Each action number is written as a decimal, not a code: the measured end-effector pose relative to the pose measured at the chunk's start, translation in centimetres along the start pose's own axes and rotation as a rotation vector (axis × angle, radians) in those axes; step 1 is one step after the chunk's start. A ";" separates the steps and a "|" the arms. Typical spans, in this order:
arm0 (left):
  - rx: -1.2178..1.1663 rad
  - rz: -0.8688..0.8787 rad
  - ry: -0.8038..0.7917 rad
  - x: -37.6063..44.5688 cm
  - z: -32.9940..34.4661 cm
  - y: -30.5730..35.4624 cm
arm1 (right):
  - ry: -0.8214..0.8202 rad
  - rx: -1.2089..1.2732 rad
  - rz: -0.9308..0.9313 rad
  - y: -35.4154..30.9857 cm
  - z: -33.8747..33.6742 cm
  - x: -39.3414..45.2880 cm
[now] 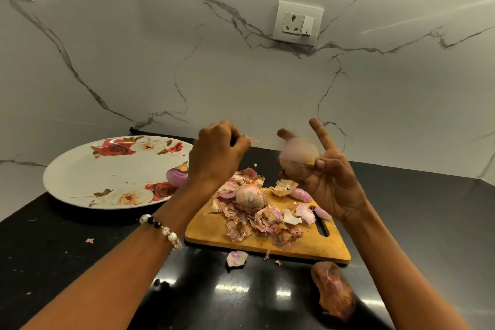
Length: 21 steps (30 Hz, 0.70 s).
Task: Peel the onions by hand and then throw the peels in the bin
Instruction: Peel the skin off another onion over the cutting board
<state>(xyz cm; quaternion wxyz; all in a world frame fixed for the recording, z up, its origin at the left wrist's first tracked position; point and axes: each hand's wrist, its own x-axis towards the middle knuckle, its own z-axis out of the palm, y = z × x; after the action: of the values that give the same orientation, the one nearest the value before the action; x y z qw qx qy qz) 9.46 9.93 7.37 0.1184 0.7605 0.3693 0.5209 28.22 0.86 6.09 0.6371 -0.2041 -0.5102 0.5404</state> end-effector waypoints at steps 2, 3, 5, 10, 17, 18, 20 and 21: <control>-0.040 -0.049 -0.029 0.4 -0.6 -0.4 | 0.052 0.015 -0.007 -0.3 -0.1 0.0; -0.049 -0.051 -0.062 0.5 -0.8 -0.4 | 0.090 0.012 -0.005 -0.3 -0.3 0.0; -0.038 -0.028 -0.147 0.4 -0.7 -0.2 | 0.144 -0.015 0.005 -0.2 -0.5 -0.1; 0.053 -0.030 -0.194 -0.2 -0.3 0.1 | 0.195 -0.120 0.040 0.2 -0.8 0.1; -0.044 0.207 -0.110 -0.1 -0.2 0.1 | 0.249 -0.255 0.097 0.3 -1.0 0.2; -0.041 0.232 -0.088 -0.2 -0.1 0.1 | 0.244 -0.265 0.105 0.3 -1.0 0.2; 0.048 0.256 -0.043 -0.5 0.1 0.3 | 0.235 -0.276 0.119 0.4 -1.0 0.3; 0.099 0.282 -0.022 -0.5 0.2 0.3 | 0.231 -0.279 0.125 0.4 -1.0 0.3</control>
<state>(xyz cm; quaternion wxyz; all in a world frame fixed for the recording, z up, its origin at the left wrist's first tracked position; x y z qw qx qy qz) 9.68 9.39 7.11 0.0104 0.8154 0.2827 0.5050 28.83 1.53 5.48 0.6223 -0.3825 -0.4900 0.4758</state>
